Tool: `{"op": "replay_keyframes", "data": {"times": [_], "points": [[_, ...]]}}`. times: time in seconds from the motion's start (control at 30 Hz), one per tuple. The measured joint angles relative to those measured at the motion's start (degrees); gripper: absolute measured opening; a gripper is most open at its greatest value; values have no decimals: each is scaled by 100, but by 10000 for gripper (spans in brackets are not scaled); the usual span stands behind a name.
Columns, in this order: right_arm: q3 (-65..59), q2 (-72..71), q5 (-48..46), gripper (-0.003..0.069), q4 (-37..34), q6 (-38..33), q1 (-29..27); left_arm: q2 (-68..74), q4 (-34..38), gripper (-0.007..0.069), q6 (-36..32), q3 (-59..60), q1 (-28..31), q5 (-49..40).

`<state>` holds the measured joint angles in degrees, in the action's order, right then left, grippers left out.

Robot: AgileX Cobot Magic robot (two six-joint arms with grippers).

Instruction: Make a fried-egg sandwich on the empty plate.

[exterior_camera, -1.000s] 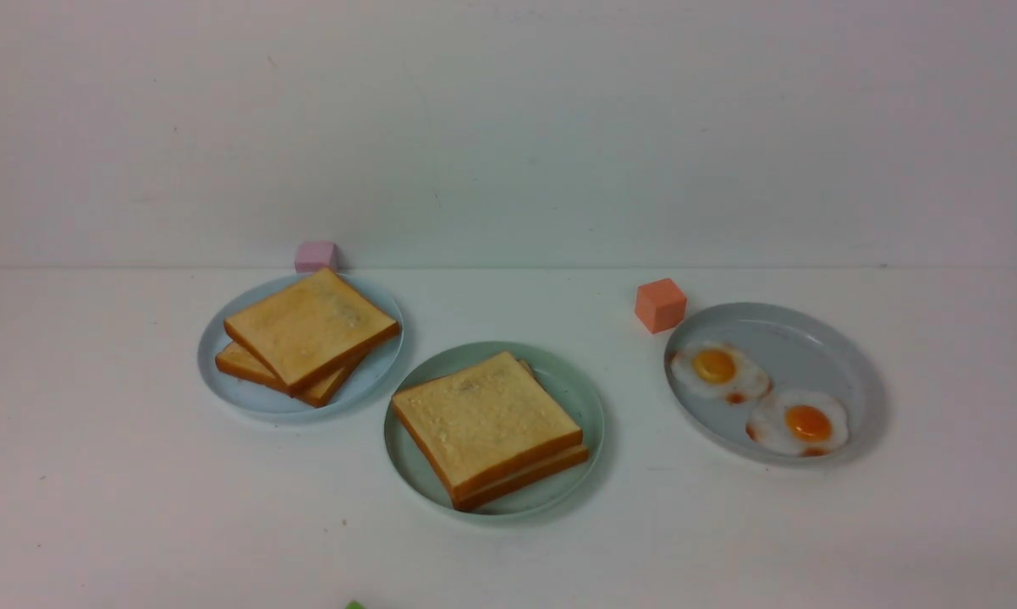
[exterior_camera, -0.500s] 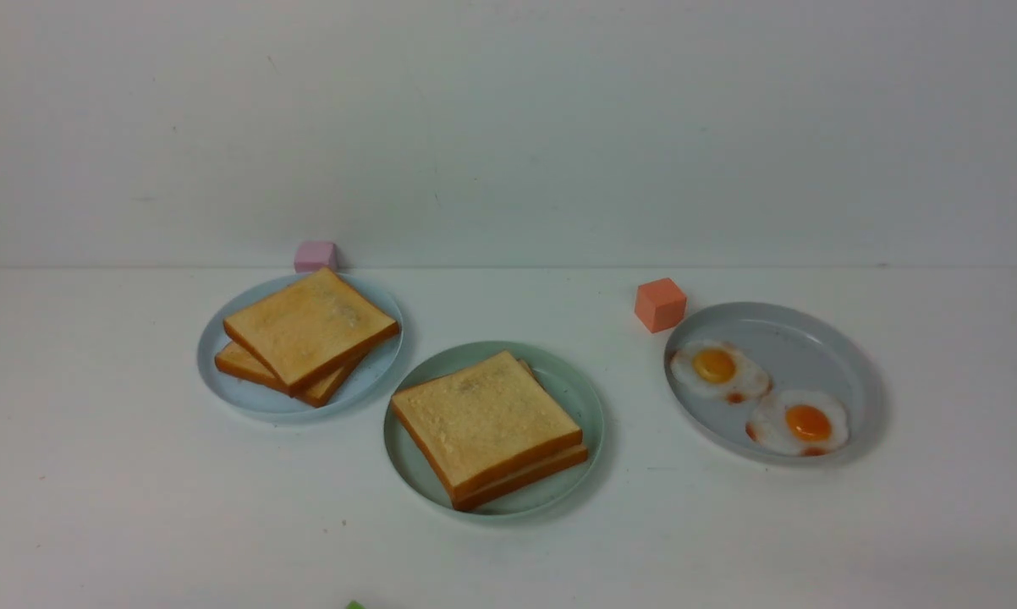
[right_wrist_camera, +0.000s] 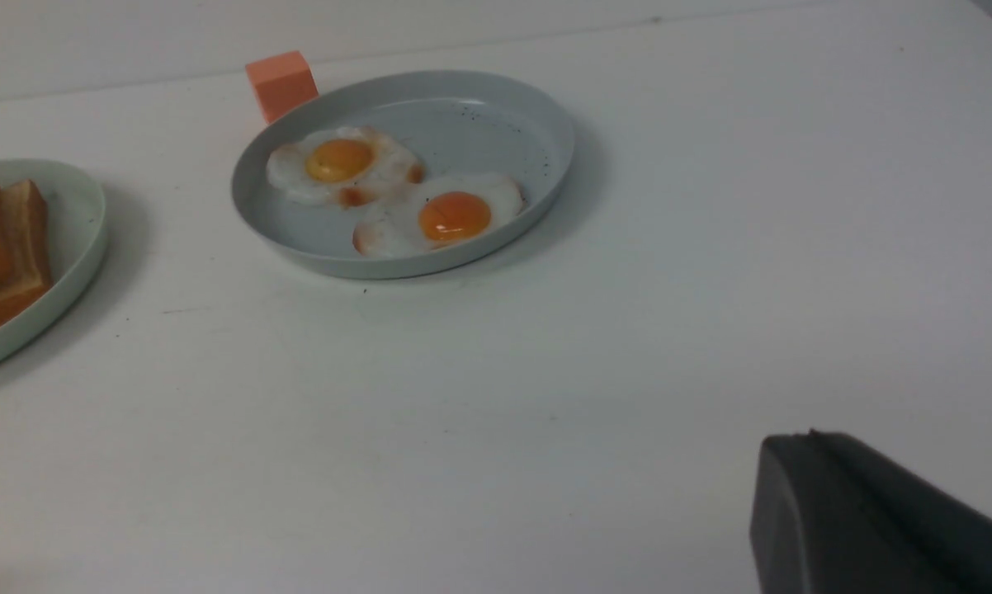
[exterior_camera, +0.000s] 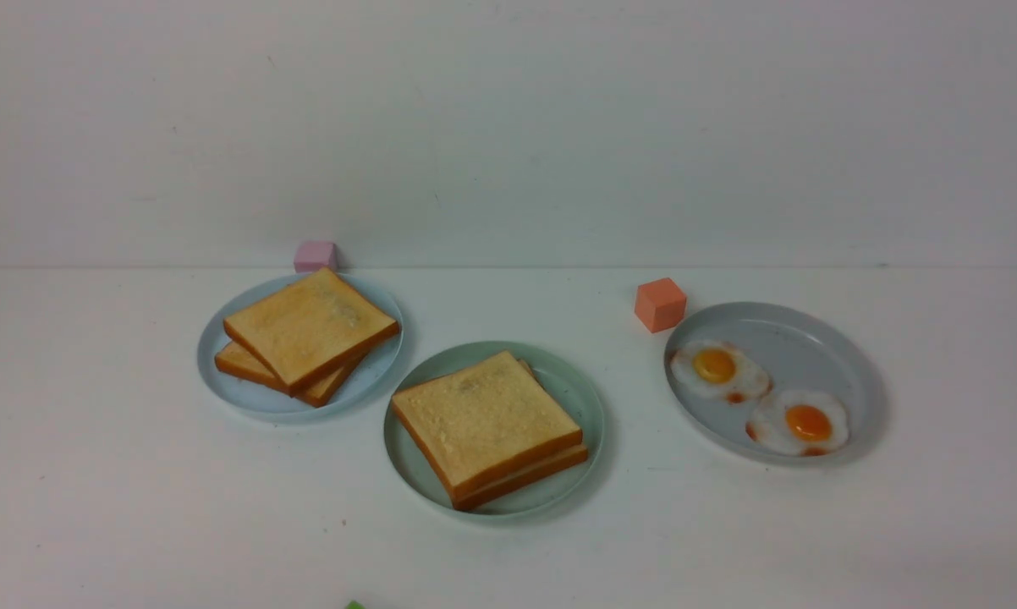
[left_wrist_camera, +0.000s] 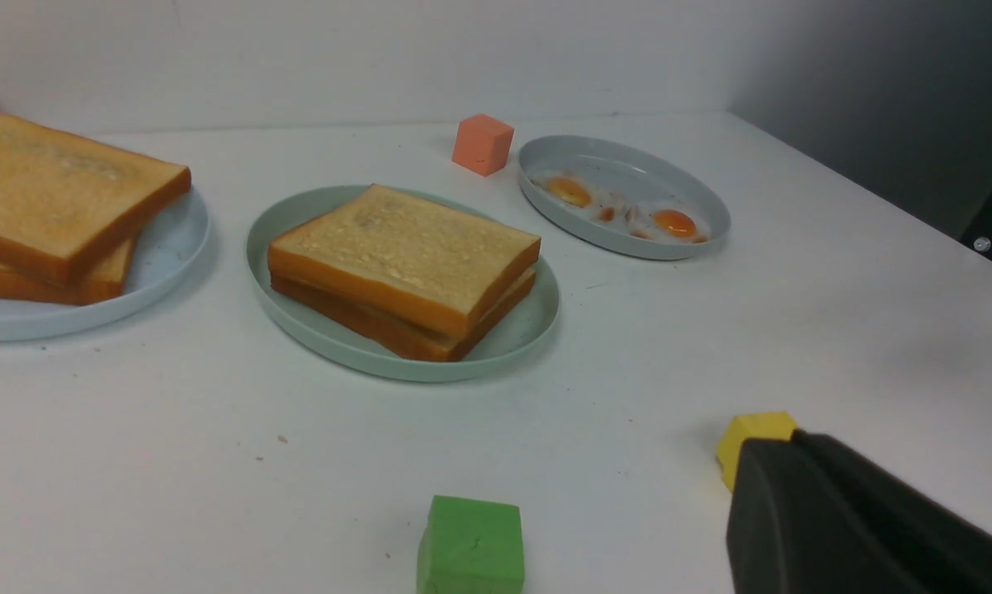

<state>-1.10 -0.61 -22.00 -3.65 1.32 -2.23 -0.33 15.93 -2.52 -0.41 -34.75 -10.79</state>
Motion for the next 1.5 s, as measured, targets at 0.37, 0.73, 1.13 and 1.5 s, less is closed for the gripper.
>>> {"op": "replay_keyframes", "data": {"times": [0.37, 0.73, 1.13, 1.5], "points": [[4, 0, 0, -3, 15, 0, 0, -28, -1377, -13, 1478, 91, 2804, 290], [4, 0, -5, 6, 15, 0, 0, -28, -1593, -13, 2221, 222, 3229, -1134], [4, 0, -5, 16, 15, 0, 0, -28, -1593, -13, 2226, 222, 3229, -1134], [4, 0, -5, 28, 15, 0, 0, -28, -1593, -13, 2226, 222, 3229, -1134]]}}
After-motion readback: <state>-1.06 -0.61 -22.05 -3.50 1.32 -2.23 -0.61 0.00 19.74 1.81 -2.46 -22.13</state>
